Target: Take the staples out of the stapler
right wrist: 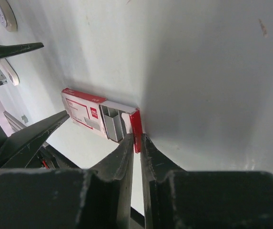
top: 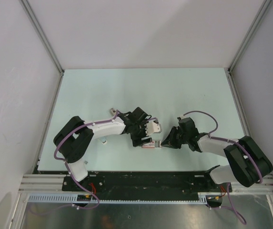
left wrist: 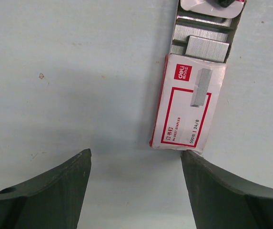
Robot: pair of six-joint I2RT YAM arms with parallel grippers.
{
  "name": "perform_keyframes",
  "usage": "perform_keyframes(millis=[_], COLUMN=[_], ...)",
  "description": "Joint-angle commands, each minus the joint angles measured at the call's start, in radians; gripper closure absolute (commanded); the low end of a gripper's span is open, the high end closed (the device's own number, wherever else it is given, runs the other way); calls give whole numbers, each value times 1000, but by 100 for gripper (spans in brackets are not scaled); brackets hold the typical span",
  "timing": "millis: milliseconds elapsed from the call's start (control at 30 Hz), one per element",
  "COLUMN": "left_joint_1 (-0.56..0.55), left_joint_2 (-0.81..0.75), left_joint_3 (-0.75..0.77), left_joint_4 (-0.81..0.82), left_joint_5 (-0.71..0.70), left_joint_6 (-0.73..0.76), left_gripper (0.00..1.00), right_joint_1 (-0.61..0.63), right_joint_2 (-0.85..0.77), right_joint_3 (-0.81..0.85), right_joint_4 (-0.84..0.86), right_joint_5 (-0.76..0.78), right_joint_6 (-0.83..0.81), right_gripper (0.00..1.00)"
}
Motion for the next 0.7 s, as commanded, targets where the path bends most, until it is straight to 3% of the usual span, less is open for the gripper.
perform_keyframes(millis=[0,667], left_joint_1=[-6,-7], left_joint_2=[-28,-28], left_joint_3=[-17,-21], left_joint_4=[-2,-2], left_joint_5=[-13,-9], left_joint_6=[4,9], left_gripper=[19,20], right_joint_1=[20,109], right_joint_2=[17,93], right_joint_3=[-2,40], right_joint_4=[43,110], right_joint_5=[16,37], right_joint_6=[15,55], right_gripper=[86,87])
